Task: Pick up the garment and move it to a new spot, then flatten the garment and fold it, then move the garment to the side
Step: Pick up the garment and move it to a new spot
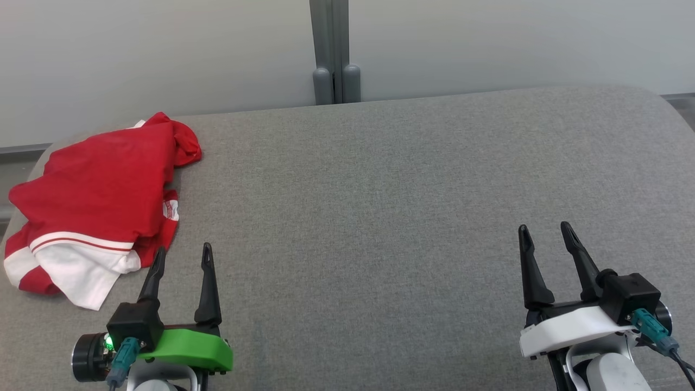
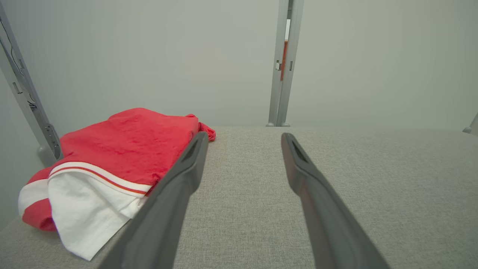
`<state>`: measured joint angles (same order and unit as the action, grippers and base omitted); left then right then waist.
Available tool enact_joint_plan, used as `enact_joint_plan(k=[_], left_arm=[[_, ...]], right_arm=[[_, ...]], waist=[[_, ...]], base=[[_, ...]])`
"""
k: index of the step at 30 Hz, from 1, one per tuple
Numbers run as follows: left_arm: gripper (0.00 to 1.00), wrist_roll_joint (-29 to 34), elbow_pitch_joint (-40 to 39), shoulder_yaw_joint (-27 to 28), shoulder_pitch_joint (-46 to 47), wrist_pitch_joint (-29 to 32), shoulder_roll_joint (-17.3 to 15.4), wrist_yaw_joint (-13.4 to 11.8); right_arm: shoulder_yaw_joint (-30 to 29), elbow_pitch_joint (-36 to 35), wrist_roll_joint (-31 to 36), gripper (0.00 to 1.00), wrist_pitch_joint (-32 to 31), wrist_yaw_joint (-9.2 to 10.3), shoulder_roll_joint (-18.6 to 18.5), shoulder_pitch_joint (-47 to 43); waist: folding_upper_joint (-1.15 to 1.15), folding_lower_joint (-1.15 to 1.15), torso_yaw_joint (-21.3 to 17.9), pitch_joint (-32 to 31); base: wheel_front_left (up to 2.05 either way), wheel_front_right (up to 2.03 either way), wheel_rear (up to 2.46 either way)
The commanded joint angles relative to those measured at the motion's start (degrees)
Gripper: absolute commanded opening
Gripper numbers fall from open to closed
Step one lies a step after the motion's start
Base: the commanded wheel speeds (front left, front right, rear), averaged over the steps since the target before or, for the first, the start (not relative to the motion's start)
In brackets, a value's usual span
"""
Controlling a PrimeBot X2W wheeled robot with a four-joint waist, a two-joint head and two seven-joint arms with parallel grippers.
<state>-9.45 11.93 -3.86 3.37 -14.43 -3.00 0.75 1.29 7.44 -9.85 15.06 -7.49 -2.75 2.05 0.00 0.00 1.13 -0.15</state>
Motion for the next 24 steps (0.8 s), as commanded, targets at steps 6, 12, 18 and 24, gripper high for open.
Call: enact_joint_plan(k=[6, 12, 18, 24], left_arm=[[1.0, -0.2, -0.3, -0.1, -0.3, 0.4, -0.7, -0.6], [1.0, -0.4, -0.4, -0.3, -0.4, 0.4, -0.9, -0.8], [1.0, -0.6, -0.4, -0.6, -0.4, 0.4, -1.1, -1.0], [1.0, -0.8, -0.1, -0.8, 0.2, 0.3, -1.4, -1.2]], right_arm=[[0.0, 0.3, -0.6, 1.0, 0.2, 0.0, -0.2, -0.1], [0.0, 0.6, -0.7, 1.0, 0.2, 0.0, -0.2, 0.1], [0.0, 0.7, -0.7, 1.0, 0.2, 0.0, -0.2, 0.1], [-0.1, 0.4, -0.9, 1.0, 0.2, 0.0, -0.2, 0.1]], waist=[[0.0, 0.0, 0.1, 0.0], [0.0, 0.0, 0.1, 0.0], [0.0, 0.0, 0.2, 0.0], [0.0, 0.0, 1.0, 0.2]], base=[[0.0, 0.0, 0.0], [0.0, 0.0, 0.0], [0.0, 0.0, 0.0], [0.0, 0.0, 0.0]])
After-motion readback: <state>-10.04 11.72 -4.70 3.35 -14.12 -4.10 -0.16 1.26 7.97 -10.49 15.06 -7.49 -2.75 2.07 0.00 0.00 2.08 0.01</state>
